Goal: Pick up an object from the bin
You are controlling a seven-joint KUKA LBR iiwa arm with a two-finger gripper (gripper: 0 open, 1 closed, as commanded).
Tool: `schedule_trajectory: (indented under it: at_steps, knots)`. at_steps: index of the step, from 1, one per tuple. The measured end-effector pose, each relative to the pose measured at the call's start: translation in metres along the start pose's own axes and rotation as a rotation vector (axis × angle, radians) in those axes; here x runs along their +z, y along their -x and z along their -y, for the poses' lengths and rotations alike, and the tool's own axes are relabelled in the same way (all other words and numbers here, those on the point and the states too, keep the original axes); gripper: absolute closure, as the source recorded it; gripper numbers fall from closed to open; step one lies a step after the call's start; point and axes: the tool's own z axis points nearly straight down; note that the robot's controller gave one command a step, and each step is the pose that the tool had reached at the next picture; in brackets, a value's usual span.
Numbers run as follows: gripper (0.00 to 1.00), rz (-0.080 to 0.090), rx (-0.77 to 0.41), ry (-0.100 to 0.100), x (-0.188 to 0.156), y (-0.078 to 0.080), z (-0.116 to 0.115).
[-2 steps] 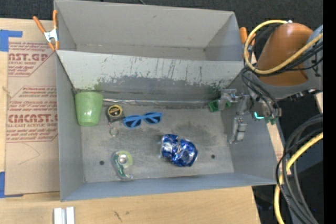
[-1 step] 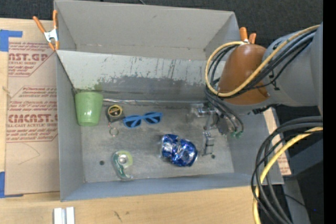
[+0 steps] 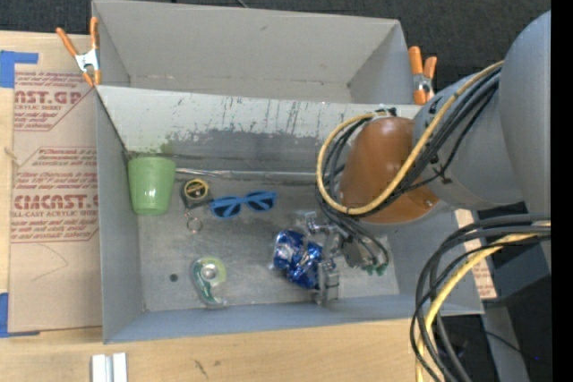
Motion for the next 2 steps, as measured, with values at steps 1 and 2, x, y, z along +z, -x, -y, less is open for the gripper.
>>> schedule_trajectory:
  at_steps: [1, 2]
  knots:
    - [1.00, 0.002, 0.005, -0.003, -0.001, 0.001, 0.004]
    - [1.00, 0.014, -0.012, -0.006, -0.225, 0.003, 0.009]
